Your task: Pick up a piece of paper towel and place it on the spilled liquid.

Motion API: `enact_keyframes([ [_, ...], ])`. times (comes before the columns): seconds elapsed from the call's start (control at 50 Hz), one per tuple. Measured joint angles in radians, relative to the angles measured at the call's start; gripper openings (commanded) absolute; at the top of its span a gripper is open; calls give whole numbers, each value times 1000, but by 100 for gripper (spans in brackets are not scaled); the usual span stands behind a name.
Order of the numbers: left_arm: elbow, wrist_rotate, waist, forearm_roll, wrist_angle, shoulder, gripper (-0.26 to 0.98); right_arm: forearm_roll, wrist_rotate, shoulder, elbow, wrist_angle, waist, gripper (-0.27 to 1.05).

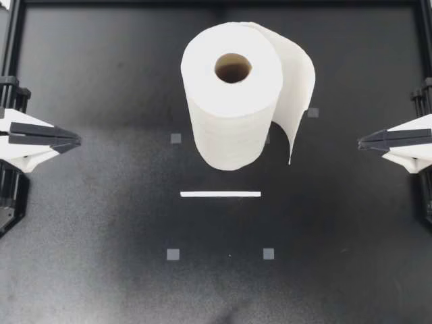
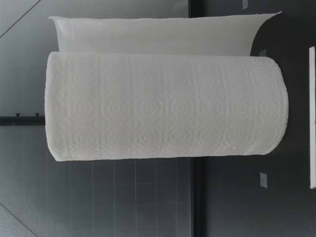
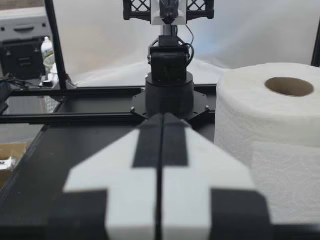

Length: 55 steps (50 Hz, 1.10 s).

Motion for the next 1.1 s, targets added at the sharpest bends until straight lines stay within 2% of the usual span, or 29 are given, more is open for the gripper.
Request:
enact_keyframes([
  [0.06,-3,5,5,-2,0,5,9,0,5,0,-2,0,2,2],
  [0.4,-41,6,25,-2,2,38,9,0,2,84,-57,31,2,2],
  [0.48,-74,6,54,-3,3,86,9,0,0,104,-89,129,2,2],
  [0.64,-187,15,138,-3,49,230,9,-20,2,144,-259,606,2,2],
  [0.74,-252,52,170,-3,69,321,9,-61,14,163,-354,818,2,1],
  [0.84,-318,94,176,-3,69,405,9,-160,75,187,-422,960,3,1],
  [0.92,-359,98,189,-2,67,463,9,-290,173,232,-460,1075,28,1],
  [1.0,-391,101,212,-2,61,517,9,-460,301,278,-497,1192,117,1],
  [1.1,-420,106,229,-3,35,572,9,-715,529,310,-535,1325,295,1],
])
